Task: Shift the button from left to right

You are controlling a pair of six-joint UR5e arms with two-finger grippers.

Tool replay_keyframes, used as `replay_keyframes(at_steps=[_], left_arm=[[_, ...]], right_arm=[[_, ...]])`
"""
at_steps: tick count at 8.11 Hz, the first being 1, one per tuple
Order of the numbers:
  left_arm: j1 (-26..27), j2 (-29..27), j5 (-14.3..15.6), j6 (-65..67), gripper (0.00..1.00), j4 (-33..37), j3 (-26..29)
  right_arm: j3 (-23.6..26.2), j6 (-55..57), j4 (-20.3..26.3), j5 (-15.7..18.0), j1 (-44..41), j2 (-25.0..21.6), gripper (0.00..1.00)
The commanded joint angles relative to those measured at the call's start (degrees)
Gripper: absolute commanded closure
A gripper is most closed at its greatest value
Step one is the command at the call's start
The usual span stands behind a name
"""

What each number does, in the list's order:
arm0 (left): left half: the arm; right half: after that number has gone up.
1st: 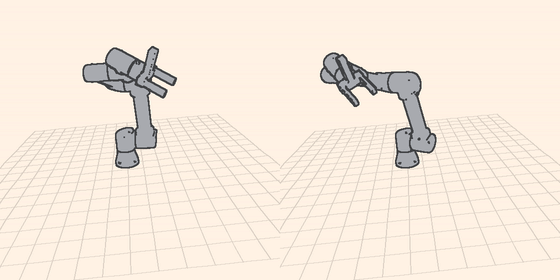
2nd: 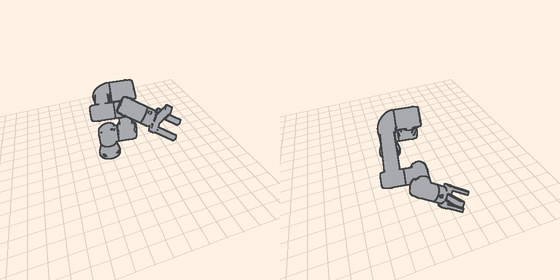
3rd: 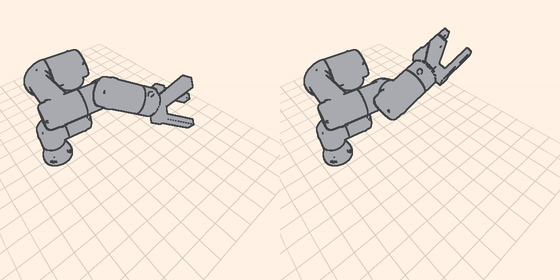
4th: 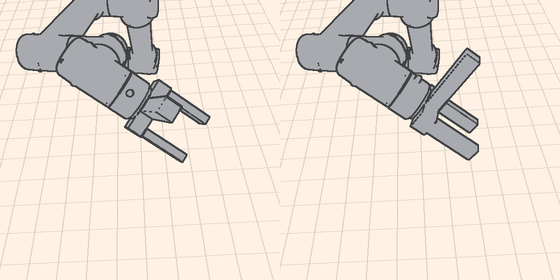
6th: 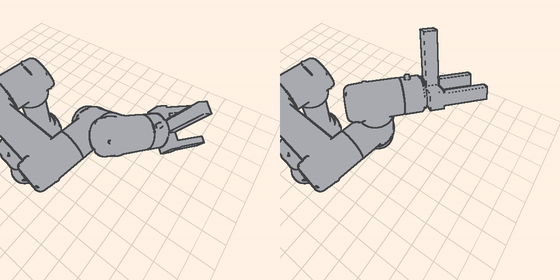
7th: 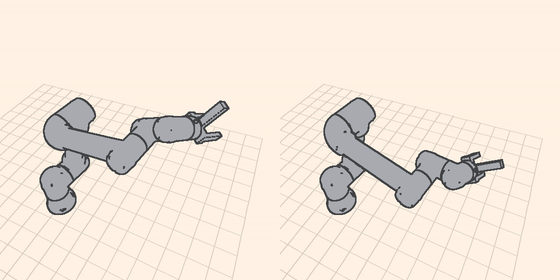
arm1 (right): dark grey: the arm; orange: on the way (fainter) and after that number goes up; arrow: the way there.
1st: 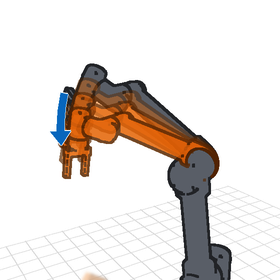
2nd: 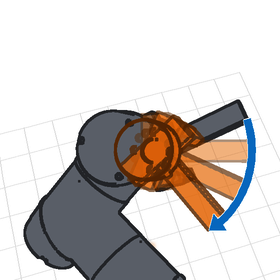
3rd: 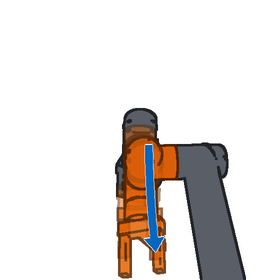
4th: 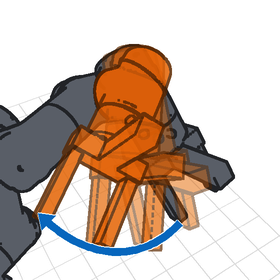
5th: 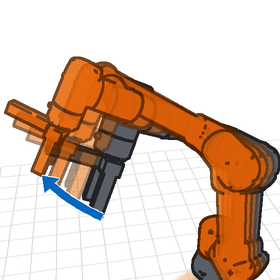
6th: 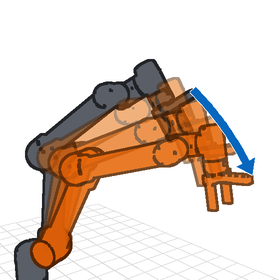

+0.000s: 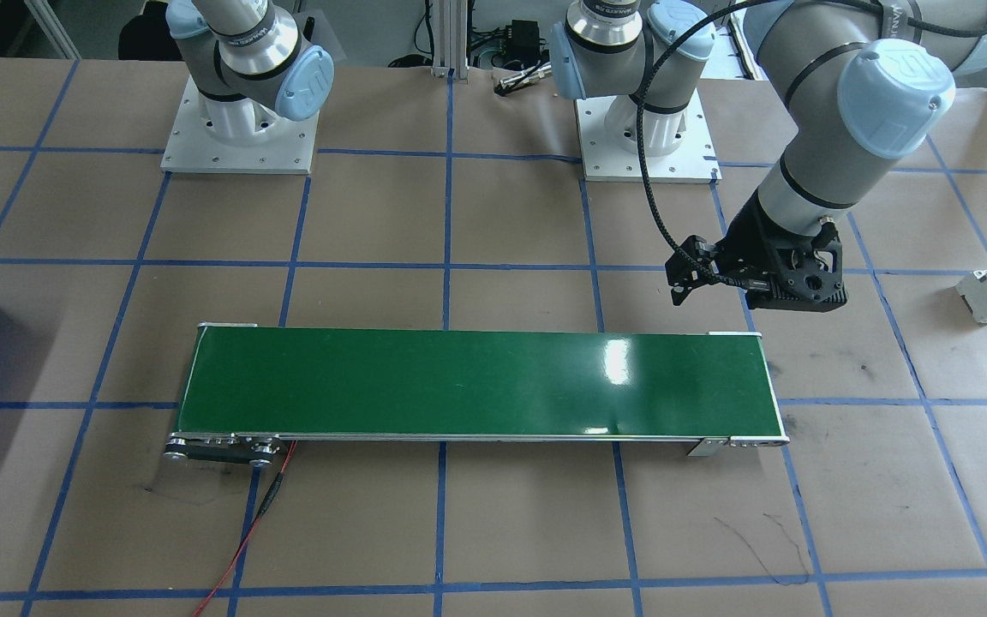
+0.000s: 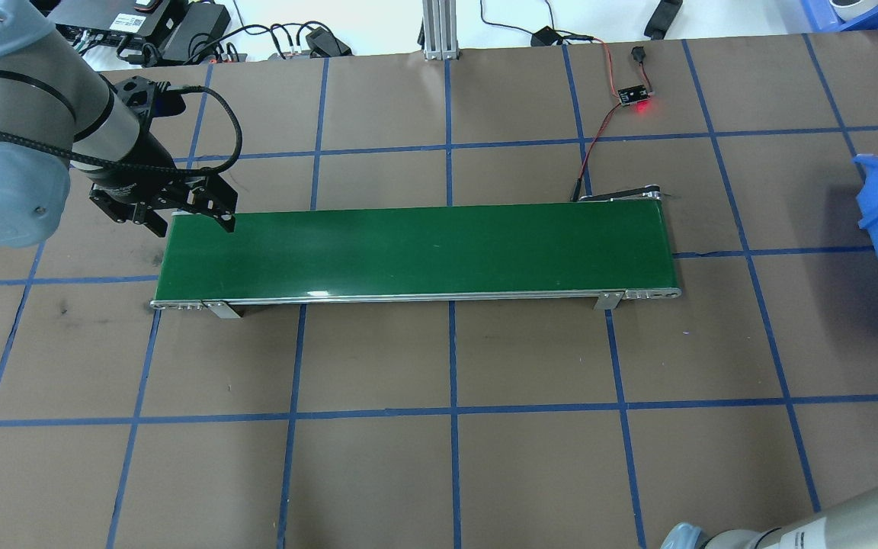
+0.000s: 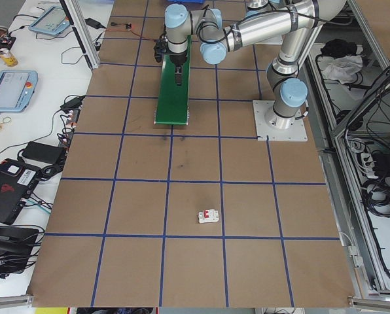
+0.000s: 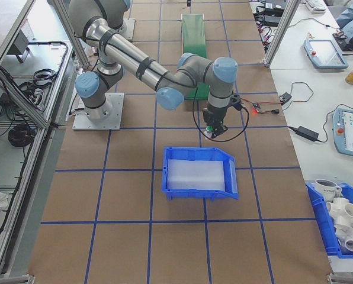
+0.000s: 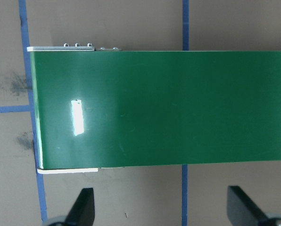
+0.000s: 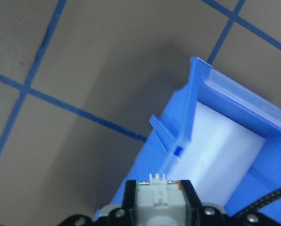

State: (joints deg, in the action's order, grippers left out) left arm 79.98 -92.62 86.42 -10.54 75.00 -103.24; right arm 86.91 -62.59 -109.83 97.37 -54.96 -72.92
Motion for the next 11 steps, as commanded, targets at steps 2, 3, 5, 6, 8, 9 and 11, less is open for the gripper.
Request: replay_keyframes(at_steps=[2, 3, 5, 6, 8, 9, 11], left_arm=[[-0.1, 0.3, 0.3, -0.4, 0.00, -2.6, -2.6], [-0.1, -1.1, 0.2, 0.0, 0.00, -3.8, -2.7], [-0.1, 0.3, 0.4, -0.4, 0.00, -4.9, -2.9], [-0.1, -0.1, 0.2, -0.4, 0.00, -5.0, -2.9], [0.0, -0.9, 0.2, -0.5, 0.00, -5.0, -2.9], [0.0, 0.8, 0.3, -0.4, 0.00, -5.0, -2.8], [0.0, 1.4, 0.8, 0.3, 0.00, -3.7, -2.5]], right_arm=[[1.7, -30.3, -12.3, -7.4, 12.6, 5.8, 0.88], [1.8, -32.8, -14.4, -7.9, 13.6, 9.3, 0.88], [4.4, -33.0, -15.1, -11.0, 13.7, 12.3, 0.83], [7.0, -33.0, -18.6, -11.6, 13.7, 12.4, 0.81], [8.6, -33.4, -21.1, -13.5, 13.7, 12.5, 0.36], [8.6, -33.4, -21.0, -12.9, 13.7, 11.7, 0.00], [8.5, -33.0, -19.9, -12.7, 13.7, 6.9, 0.00]])
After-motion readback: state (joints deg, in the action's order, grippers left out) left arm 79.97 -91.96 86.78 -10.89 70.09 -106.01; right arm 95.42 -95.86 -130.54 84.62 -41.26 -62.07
